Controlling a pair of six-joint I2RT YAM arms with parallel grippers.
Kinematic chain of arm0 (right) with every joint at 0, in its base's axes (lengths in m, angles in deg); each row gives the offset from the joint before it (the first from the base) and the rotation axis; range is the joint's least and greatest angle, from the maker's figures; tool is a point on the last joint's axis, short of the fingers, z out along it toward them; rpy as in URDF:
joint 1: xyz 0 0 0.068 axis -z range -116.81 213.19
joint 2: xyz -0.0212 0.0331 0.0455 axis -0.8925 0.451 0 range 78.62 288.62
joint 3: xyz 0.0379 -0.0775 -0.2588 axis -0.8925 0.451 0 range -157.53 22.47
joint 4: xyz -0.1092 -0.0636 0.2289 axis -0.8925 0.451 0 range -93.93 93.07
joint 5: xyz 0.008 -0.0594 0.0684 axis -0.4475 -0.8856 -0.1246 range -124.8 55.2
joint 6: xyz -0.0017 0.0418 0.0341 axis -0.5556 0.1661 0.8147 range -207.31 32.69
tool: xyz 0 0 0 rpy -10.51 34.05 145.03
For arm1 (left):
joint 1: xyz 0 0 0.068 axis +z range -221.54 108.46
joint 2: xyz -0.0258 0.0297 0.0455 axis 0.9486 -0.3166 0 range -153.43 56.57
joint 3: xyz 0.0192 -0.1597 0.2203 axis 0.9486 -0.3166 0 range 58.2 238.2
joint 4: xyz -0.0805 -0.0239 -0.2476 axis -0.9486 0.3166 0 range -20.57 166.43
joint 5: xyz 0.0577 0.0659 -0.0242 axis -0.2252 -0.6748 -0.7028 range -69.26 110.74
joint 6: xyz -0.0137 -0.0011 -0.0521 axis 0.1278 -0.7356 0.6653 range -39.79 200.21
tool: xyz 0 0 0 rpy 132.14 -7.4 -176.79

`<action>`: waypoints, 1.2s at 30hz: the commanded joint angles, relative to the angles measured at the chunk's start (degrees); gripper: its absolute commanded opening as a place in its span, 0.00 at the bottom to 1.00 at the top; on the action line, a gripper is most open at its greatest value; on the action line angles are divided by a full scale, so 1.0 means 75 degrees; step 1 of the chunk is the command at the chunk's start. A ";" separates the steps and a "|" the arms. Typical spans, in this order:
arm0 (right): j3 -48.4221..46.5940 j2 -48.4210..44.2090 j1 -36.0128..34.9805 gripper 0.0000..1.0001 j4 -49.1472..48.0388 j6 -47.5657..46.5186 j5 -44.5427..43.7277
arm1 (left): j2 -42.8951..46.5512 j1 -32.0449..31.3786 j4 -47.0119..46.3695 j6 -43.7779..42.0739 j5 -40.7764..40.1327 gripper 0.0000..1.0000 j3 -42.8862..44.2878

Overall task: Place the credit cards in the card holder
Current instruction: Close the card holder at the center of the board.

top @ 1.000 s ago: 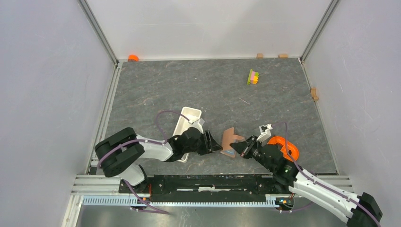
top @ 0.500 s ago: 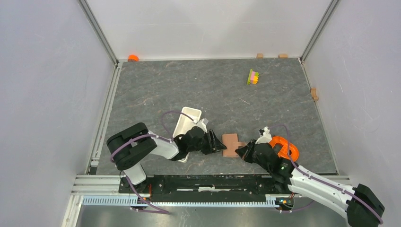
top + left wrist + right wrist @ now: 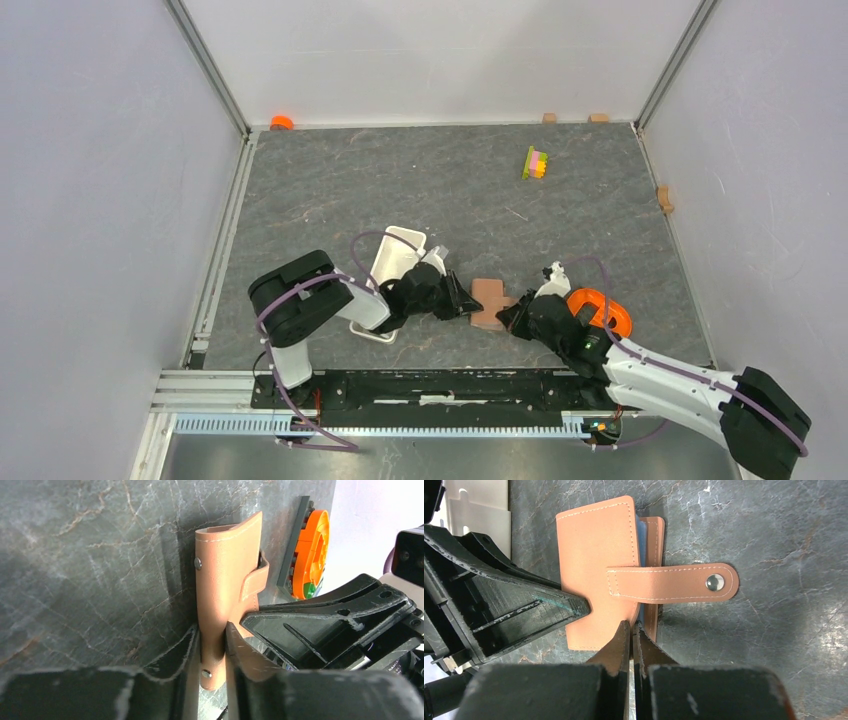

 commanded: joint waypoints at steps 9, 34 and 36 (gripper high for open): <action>-0.1310 -0.0107 0.0703 0.58 0.1557 -0.2977 0.0448 | 0.1494 0.0071 0.0610 -0.2273 -0.0124 0.02 0.0268; -0.5146 0.1960 0.2327 0.80 0.2592 -0.7896 0.8494 | 0.5571 0.0164 0.5015 -0.6538 0.2281 0.02 0.0761; -0.4940 0.1931 0.2333 0.61 0.2082 -0.7534 0.8776 | 0.5588 0.0165 0.4933 -0.6515 0.2481 0.02 0.0757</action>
